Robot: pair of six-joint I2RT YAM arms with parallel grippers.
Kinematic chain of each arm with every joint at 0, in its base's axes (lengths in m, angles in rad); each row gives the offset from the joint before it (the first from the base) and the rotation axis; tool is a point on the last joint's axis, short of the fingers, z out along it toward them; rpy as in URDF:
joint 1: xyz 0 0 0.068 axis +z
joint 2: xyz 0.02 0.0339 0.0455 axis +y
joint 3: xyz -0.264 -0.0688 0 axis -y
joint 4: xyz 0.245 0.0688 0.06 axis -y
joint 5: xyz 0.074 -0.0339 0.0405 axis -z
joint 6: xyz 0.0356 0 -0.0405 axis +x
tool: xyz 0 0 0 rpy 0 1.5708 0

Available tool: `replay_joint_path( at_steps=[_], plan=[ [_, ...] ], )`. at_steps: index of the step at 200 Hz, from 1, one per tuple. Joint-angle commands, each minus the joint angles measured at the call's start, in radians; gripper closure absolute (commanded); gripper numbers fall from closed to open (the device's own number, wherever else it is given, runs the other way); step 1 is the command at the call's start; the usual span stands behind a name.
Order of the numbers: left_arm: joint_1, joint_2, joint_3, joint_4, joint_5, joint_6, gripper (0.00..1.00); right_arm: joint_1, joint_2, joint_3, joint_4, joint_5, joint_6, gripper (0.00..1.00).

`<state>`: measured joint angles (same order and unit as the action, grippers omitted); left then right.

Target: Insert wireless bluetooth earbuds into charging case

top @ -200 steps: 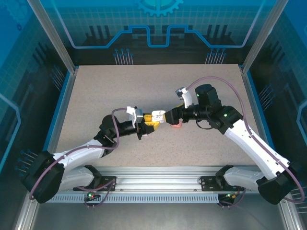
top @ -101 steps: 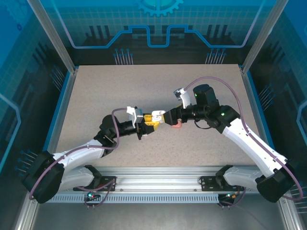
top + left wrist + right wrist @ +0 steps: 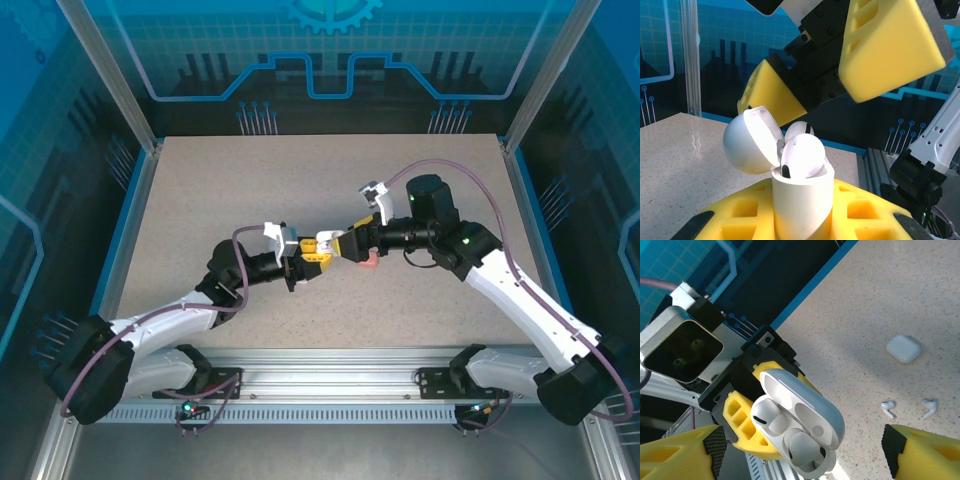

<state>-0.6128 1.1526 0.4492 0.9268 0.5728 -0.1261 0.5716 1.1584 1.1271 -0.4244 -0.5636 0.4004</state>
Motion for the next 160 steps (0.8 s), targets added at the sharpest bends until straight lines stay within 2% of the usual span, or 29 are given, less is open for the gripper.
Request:
replay_joint_path(
  at_steps=[1, 52, 110, 136, 160],
  plan=[
    [-0.006, -0.022, 0.006, 0.061, 0.005, 0.003, 0.98, 0.017, 0.021, 0.013, 0.035, -0.06, 0.015, 0.17],
    [-0.007, -0.023, 0.004, 0.056, 0.0, 0.003, 0.98, 0.027, 0.011, 0.036, 0.03, -0.107, -0.026, 0.28],
    [-0.005, -0.024, 0.005, 0.048, -0.002, 0.006, 0.98, 0.027, -0.053, 0.024, 0.046, -0.114, -0.084, 0.3],
    [-0.006, -0.025, 0.005, 0.049, 0.0, 0.004, 0.98, 0.025, -0.064, 0.028, 0.007, -0.072, -0.116, 0.3],
    [-0.007, -0.029, 0.006, 0.049, 0.005, 0.0, 0.98, 0.02, -0.067, 0.042, -0.083, 0.0, -0.215, 0.29]
  ],
)
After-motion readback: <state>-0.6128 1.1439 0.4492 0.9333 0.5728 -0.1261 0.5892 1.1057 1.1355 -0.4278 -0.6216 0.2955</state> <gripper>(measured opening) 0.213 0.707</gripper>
